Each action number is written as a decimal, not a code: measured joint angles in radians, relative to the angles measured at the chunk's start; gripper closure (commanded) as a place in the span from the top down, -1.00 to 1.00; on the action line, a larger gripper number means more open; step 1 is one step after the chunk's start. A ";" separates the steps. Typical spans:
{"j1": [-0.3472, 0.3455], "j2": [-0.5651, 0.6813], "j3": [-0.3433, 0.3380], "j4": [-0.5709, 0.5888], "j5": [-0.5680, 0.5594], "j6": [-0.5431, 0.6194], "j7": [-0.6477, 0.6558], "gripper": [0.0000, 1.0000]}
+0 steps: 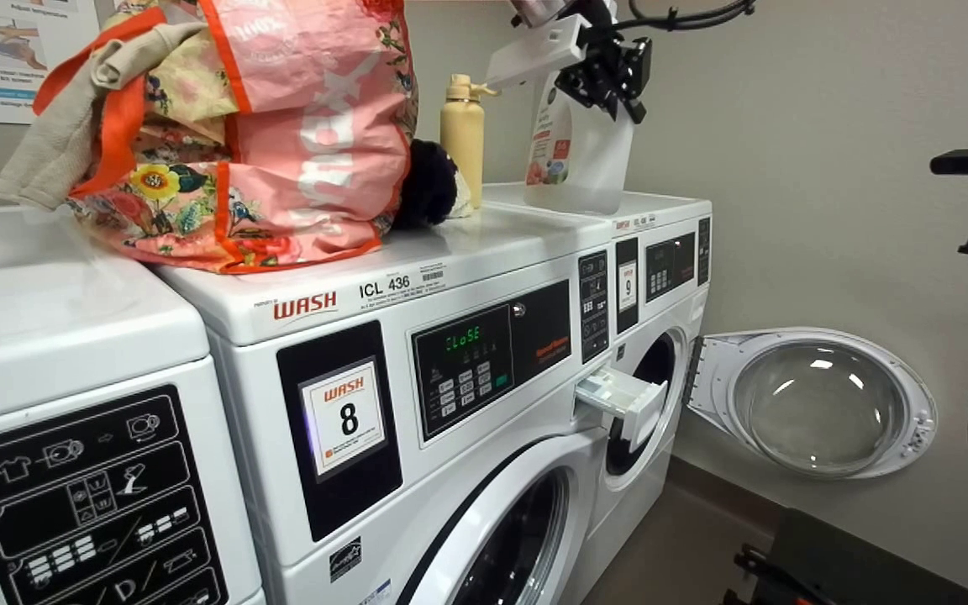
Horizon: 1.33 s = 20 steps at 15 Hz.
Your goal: Pour some detergent into the open washing machine drawer
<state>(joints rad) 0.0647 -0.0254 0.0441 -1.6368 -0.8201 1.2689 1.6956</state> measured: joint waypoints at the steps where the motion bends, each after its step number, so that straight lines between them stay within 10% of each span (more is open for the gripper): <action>1: -0.008 -0.028 -0.005 -0.025 0.005 -0.002 -0.010 -0.88; 20: -0.097 -0.208 -0.088 -0.358 0.168 0.003 -0.380 -0.88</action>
<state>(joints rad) -0.0323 -0.2337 -0.0436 -1.9950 -0.6519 1.2716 1.3152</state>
